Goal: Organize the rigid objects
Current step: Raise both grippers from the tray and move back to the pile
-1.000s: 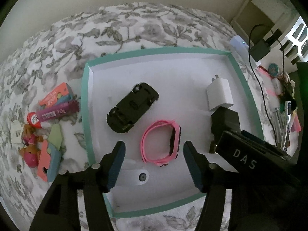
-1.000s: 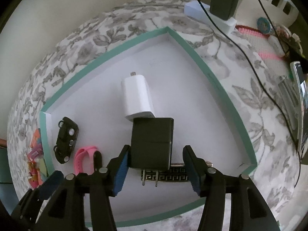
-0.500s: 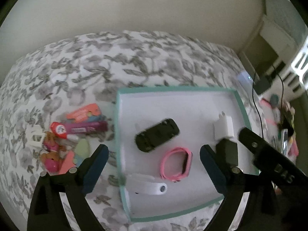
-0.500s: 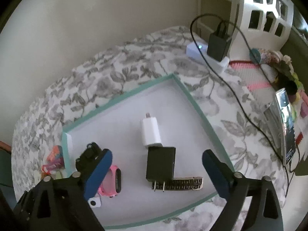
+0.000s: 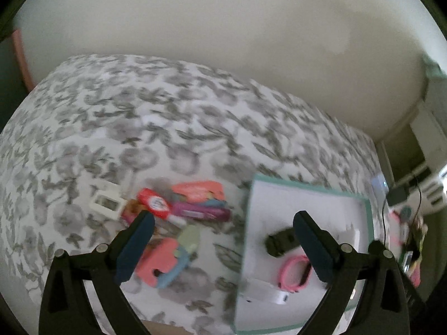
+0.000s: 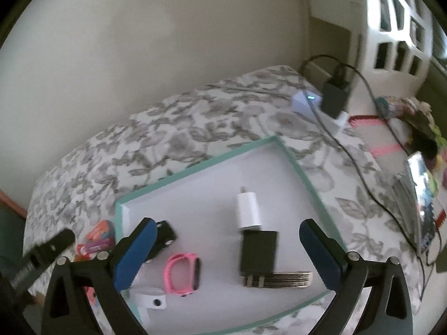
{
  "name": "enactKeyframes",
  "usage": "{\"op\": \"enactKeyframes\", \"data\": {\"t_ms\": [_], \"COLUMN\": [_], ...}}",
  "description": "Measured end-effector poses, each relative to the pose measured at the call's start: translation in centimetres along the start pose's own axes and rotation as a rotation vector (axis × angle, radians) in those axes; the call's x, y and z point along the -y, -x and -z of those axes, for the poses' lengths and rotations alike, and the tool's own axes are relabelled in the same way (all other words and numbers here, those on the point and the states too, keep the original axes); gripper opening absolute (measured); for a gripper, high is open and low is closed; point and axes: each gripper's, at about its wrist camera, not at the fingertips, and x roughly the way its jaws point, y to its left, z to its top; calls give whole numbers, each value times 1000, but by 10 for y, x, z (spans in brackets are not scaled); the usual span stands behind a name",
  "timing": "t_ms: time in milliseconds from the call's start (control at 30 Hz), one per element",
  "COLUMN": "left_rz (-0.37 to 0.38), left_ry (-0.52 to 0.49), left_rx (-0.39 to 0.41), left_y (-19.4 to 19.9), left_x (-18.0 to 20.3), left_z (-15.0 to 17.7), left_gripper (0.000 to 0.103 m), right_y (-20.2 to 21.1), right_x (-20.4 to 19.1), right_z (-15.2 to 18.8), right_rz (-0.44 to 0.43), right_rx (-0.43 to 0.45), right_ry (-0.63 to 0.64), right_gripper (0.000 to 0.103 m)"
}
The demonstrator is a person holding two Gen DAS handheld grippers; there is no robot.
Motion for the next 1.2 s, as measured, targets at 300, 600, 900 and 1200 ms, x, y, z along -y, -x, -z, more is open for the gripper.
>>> {"op": "enactKeyframes", "data": {"t_ms": [300, 600, 900, 1200], "left_rz": [-85, -136, -99, -64], "left_ry": [125, 188, 267, 286], "left_rx": [71, 61, -6, -165], "left_y": [16, 20, 4, -30], "left_x": [-70, -117, -148, -155], "left_z": [-12, -14, -7, 6], "left_gripper": [99, 99, 99, 99], "right_y": [-8, -16, -39, -62], "right_x": [-54, -117, -169, -193], "right_z": [20, 46, 78, 98], "right_rz": [-153, -256, -283, -291], "right_rx": [-25, -62, -158, -219], "right_ry": [97, 227, 350, 482], "right_gripper": [103, 103, 103, 103]}}
